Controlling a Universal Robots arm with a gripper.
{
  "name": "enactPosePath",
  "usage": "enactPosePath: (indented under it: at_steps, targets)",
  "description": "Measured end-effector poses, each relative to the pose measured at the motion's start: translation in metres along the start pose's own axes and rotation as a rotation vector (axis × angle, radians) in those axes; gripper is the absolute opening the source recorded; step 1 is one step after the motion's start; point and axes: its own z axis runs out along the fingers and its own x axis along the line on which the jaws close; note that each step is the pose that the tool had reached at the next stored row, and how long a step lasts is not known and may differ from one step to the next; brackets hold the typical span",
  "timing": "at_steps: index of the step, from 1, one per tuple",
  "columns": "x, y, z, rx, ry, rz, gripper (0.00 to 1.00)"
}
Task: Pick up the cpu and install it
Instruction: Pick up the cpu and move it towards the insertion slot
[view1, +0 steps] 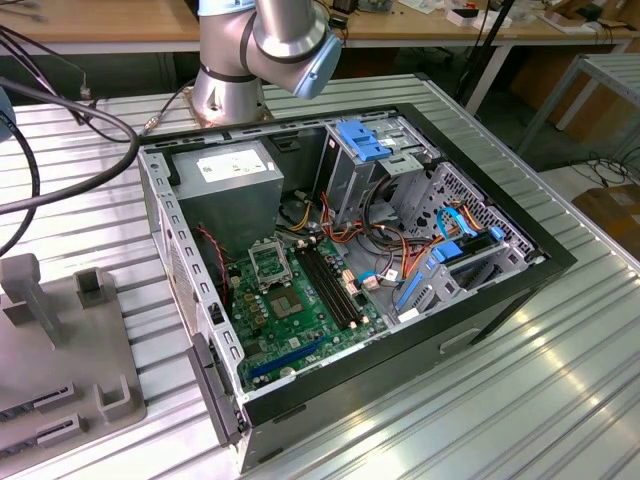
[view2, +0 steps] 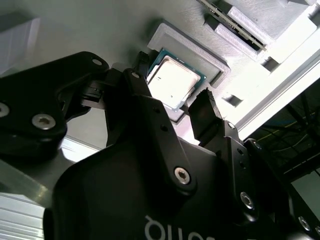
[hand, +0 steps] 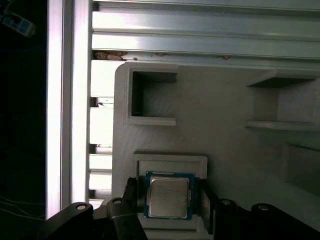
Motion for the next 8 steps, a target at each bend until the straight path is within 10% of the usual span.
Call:
enactPosePath:
  at_steps: [8]
  targets:
    - [-0.0007, -0.0001, -0.0009, 0.0043, 0.0, 0.0, 0.6]
